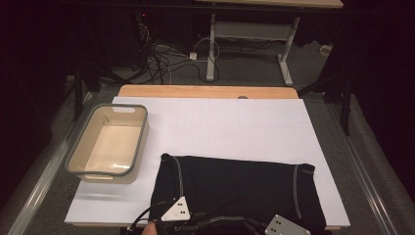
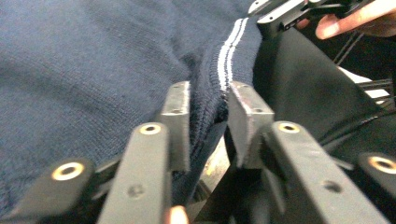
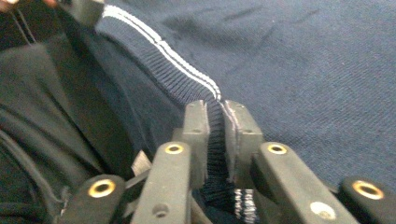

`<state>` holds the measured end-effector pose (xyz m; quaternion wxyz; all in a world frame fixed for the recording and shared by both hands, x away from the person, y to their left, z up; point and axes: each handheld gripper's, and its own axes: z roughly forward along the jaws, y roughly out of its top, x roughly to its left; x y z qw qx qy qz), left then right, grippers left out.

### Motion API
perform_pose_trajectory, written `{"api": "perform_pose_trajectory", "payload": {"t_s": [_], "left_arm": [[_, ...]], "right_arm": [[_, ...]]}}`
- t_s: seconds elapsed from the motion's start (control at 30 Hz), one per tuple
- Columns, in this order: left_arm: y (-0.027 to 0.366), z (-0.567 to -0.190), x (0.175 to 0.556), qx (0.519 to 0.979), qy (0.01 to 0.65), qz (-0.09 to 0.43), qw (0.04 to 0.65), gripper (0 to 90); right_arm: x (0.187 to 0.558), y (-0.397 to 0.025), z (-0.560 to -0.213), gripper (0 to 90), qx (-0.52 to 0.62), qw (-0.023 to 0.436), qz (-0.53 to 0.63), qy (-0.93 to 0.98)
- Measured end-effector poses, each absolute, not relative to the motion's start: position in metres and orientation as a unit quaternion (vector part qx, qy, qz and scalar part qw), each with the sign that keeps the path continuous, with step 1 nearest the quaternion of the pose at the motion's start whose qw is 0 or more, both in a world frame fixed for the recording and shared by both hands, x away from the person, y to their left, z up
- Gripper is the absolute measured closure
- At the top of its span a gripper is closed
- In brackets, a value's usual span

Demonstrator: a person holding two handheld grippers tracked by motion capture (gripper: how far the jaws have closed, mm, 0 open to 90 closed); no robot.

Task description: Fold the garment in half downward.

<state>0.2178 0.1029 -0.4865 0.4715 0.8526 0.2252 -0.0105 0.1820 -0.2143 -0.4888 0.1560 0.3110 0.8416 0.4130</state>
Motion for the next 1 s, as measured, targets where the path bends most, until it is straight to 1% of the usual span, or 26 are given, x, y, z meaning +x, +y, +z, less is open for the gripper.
{"api": "perform_pose_trajectory", "payload": {"t_s": [0.07,0.13,0.2,0.33,0.37,0.43,0.5,0.57,0.7,0.8,0.87,1.0], "left_arm": [[0.108,-0.483,0.218,0.84,0.217,0.008,0.497,58.5],[0.114,-0.48,0.222,0.832,0.229,0.024,0.504,51.3],[0.121,-0.479,0.228,0.824,0.245,0.035,0.51,44.4],[0.136,-0.48,0.241,0.814,0.269,0.06,0.511,37.7],[0.14,-0.481,0.244,0.813,0.274,0.069,0.509,37.7],[0.147,-0.484,0.25,0.81,0.283,0.08,0.507,35.5],[0.153,-0.486,0.256,0.809,0.295,0.087,0.5,34.4],[0.159,-0.487,0.261,0.808,0.305,0.096,0.494,31.5],[0.17,-0.49,0.27,0.804,0.324,0.096,0.489,26.6],[0.176,-0.49,0.273,0.799,0.329,0.099,0.494,22.0],[0.177,-0.489,0.274,0.797,0.329,0.107,0.495,21.3],[0.177,-0.49,0.276,0.797,0.334,0.107,0.492,14.4]], "right_arm": [[0.182,-0.216,-0.484,62.0,0.313,0.167,0.42,0.835],[0.183,-0.218,-0.479,53.4,0.321,0.177,0.43,0.825],[0.186,-0.221,-0.476,47.5,0.326,0.183,0.434,0.82],[0.19,-0.232,-0.473,39.8,0.336,0.187,0.441,0.811],[0.192,-0.235,-0.473,37.5,0.339,0.19,0.441,0.809],[0.195,-0.242,-0.474,32.1,0.345,0.209,0.438,0.803],[0.199,-0.25,-0.475,28.6,0.356,0.213,0.438,0.798],[0.201,-0.257,-0.476,24.8,0.364,0.22,0.438,0.792],[0.206,-0.272,-0.476,18.5,0.384,0.223,0.439,0.781],[0.208,-0.284,-0.476,15.1,0.397,0.23,0.44,0.772],[0.21,-0.291,-0.477,13.9,0.403,0.229,0.443,0.767],[0.213,-0.302,-0.479,9.0,0.42,0.234,0.44,0.758]]}}
